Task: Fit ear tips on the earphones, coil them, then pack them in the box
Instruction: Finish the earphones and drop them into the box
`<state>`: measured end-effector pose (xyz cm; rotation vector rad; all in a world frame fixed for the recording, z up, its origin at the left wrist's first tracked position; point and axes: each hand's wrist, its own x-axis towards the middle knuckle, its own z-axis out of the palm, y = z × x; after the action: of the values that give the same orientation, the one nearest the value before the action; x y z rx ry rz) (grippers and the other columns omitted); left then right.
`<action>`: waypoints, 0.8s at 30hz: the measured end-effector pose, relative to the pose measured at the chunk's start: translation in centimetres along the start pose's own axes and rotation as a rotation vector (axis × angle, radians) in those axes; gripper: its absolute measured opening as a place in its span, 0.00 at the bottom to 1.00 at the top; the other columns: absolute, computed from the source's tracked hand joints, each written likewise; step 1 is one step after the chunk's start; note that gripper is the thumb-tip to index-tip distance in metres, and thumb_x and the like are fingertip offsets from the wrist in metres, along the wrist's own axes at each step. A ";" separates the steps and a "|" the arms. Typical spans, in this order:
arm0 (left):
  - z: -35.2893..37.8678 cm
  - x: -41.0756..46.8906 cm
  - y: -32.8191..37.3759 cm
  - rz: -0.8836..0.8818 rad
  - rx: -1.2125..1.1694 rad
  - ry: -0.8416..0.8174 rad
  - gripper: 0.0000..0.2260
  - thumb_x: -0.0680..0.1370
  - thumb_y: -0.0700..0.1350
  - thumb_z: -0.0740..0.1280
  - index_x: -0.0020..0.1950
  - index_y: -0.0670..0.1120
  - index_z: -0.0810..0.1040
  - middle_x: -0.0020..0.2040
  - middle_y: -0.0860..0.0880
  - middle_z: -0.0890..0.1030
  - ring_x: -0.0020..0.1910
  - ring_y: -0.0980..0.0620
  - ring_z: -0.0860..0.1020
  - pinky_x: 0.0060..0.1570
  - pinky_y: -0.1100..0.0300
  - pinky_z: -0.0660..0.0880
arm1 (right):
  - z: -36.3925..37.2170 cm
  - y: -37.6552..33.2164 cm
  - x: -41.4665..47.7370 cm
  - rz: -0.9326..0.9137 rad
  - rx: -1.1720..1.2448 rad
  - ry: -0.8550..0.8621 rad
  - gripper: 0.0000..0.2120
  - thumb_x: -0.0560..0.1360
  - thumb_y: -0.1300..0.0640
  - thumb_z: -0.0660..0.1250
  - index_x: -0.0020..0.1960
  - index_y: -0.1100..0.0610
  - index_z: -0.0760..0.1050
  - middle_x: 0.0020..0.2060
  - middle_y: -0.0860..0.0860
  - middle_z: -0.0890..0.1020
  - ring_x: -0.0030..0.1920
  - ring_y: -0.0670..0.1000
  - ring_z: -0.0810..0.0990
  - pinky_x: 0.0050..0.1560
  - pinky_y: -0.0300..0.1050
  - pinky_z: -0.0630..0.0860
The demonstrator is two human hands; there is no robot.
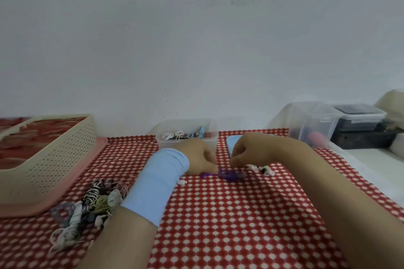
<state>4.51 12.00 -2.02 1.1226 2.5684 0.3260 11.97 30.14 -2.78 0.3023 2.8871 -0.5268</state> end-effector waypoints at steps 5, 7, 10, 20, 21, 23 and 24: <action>2.7 1.7 -0.1 0.023 0.106 0.033 0.15 0.76 0.40 0.70 0.62 0.51 0.81 0.61 0.52 0.81 0.57 0.51 0.78 0.58 0.60 0.74 | -0.7 0.9 -0.9 -0.030 0.080 -0.039 0.07 0.80 0.52 0.68 0.51 0.48 0.86 0.40 0.41 0.87 0.34 0.37 0.80 0.37 0.34 0.74; 2.4 1.8 -0.6 0.024 0.093 0.048 0.13 0.76 0.37 0.69 0.56 0.52 0.84 0.58 0.54 0.82 0.54 0.53 0.79 0.56 0.62 0.73 | -1.5 1.7 -0.9 -0.027 0.097 0.061 0.07 0.79 0.53 0.69 0.45 0.46 0.85 0.36 0.41 0.86 0.34 0.37 0.79 0.40 0.35 0.73; 2.3 1.8 -0.3 0.065 0.027 0.139 0.12 0.77 0.39 0.68 0.53 0.55 0.85 0.55 0.56 0.83 0.50 0.57 0.79 0.53 0.65 0.71 | -2.3 2.9 -0.8 -0.001 0.085 0.140 0.09 0.77 0.56 0.71 0.41 0.44 0.82 0.39 0.42 0.86 0.44 0.42 0.81 0.49 0.41 0.76; 2.7 1.9 -0.2 0.012 0.094 0.203 0.11 0.81 0.46 0.61 0.52 0.57 0.82 0.60 0.57 0.79 0.56 0.55 0.77 0.60 0.57 0.74 | -1.3 3.4 -0.4 0.069 -0.037 0.090 0.04 0.70 0.55 0.79 0.41 0.47 0.86 0.44 0.41 0.83 0.49 0.46 0.81 0.54 0.46 0.79; 2.7 1.9 -0.2 0.026 0.090 0.175 0.08 0.80 0.49 0.64 0.52 0.57 0.82 0.58 0.57 0.80 0.54 0.56 0.77 0.57 0.59 0.73 | -1.1 3.3 -0.4 0.090 -0.048 0.073 0.05 0.69 0.53 0.80 0.42 0.48 0.86 0.46 0.42 0.84 0.50 0.47 0.81 0.57 0.47 0.80; 2.7 1.7 -0.4 0.044 0.088 0.109 0.07 0.77 0.51 0.69 0.53 0.57 0.83 0.55 0.59 0.80 0.52 0.58 0.77 0.53 0.63 0.70 | -0.7 3.0 -0.3 0.133 -0.082 0.042 0.14 0.65 0.46 0.81 0.46 0.49 0.84 0.47 0.45 0.84 0.52 0.48 0.81 0.59 0.50 0.79; 2.7 1.7 -0.5 0.046 0.083 0.096 0.06 0.76 0.51 0.70 0.53 0.57 0.83 0.55 0.59 0.80 0.52 0.58 0.76 0.52 0.64 0.69 | -0.5 2.8 -0.2 0.145 -0.097 0.035 0.18 0.64 0.43 0.82 0.47 0.50 0.83 0.47 0.45 0.84 0.51 0.49 0.81 0.59 0.51 0.79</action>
<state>4.08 13.14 -5.04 1.2255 2.6651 0.2933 12.78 32.89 -3.22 0.5050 2.8839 -0.3588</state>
